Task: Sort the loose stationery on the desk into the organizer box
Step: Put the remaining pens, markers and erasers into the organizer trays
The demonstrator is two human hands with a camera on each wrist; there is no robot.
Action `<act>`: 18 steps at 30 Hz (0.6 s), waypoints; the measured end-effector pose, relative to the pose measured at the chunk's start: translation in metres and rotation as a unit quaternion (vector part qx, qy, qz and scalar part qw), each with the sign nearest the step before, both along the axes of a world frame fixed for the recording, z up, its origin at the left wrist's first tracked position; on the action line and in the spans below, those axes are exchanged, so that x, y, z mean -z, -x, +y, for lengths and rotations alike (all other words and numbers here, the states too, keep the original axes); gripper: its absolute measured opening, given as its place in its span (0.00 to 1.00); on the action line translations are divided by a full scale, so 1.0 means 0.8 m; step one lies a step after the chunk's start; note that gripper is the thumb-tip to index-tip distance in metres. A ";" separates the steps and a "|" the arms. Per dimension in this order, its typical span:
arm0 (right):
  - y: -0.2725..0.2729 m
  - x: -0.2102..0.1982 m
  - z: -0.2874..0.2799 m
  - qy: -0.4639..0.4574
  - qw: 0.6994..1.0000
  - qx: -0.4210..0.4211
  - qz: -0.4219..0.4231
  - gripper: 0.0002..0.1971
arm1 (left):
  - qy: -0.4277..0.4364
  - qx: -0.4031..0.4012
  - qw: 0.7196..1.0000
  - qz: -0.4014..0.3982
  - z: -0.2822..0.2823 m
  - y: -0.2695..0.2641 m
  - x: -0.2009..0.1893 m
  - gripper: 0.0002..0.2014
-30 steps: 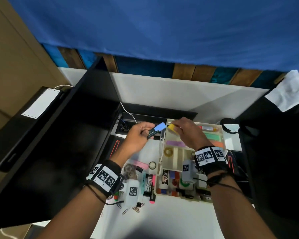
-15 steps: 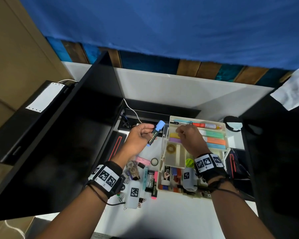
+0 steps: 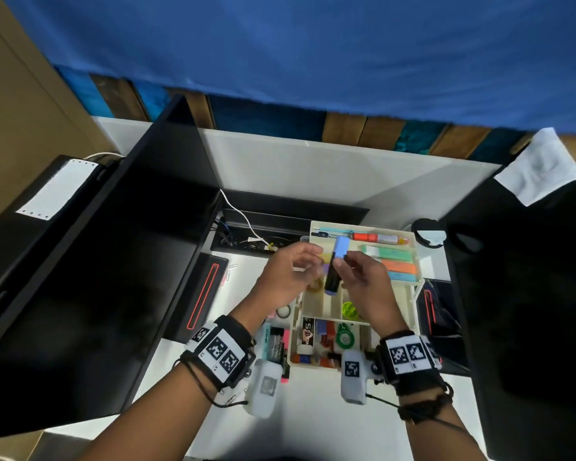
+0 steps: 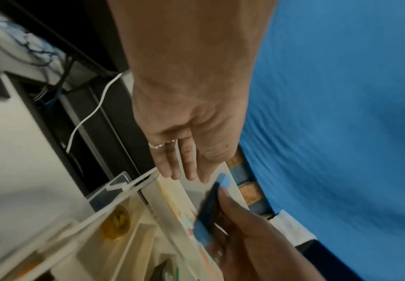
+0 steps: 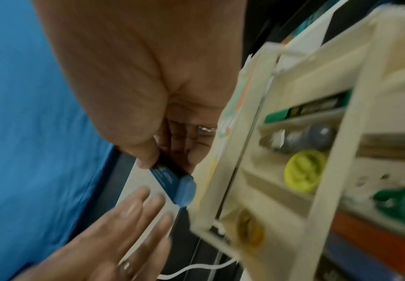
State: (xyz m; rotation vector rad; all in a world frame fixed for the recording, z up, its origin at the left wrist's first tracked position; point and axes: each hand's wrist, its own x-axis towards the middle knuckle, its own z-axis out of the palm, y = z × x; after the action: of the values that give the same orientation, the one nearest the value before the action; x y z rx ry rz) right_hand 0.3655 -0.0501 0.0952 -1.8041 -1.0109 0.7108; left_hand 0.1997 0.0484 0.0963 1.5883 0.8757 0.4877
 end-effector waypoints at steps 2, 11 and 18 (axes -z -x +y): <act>-0.025 0.011 -0.037 0.043 0.998 0.029 -0.042 0.09 | -0.052 0.014 0.998 0.025 -0.002 0.002 0.004 0.14; -0.090 0.080 -0.104 0.250 0.953 0.088 -0.149 0.12 | -0.022 -0.039 0.998 0.040 -0.010 0.041 0.031 0.13; -0.086 0.091 -0.073 0.274 0.927 0.166 -0.197 0.10 | 0.016 -0.099 0.991 0.091 -0.007 0.123 0.063 0.14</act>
State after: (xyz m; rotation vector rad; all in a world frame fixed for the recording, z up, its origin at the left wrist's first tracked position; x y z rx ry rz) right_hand 0.4345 -0.1088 0.0227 -2.6096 -0.7584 0.4482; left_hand 0.1012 0.0432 0.0461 1.5411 1.1819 0.4698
